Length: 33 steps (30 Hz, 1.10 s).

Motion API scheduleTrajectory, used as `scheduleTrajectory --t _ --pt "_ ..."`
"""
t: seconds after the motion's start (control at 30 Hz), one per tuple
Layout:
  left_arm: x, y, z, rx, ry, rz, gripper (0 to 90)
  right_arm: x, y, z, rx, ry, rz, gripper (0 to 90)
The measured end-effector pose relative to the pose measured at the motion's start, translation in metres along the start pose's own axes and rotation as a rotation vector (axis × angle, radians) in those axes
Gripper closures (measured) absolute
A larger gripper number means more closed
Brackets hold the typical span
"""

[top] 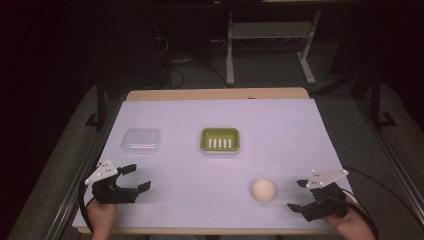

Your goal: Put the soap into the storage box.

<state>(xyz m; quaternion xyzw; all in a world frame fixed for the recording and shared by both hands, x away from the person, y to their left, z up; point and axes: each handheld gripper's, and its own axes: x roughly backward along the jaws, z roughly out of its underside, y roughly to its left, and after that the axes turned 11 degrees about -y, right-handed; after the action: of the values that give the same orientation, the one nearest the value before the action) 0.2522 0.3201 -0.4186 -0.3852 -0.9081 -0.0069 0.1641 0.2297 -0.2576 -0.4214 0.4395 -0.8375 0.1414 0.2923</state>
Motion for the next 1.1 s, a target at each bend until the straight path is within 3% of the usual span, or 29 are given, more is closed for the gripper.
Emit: scheduleTrajectory --t 0.8,1.1 --pt "0.000 0.000 0.000 0.004 -0.003 -0.001 13.2 -0.013 0.007 -0.008 0.020 0.014 -0.022 18.0" --pt "0.000 0.000 0.000 0.001 -0.003 -0.003 13.2 -0.016 0.008 -0.010 0.003 0.007 -0.023 15.7"
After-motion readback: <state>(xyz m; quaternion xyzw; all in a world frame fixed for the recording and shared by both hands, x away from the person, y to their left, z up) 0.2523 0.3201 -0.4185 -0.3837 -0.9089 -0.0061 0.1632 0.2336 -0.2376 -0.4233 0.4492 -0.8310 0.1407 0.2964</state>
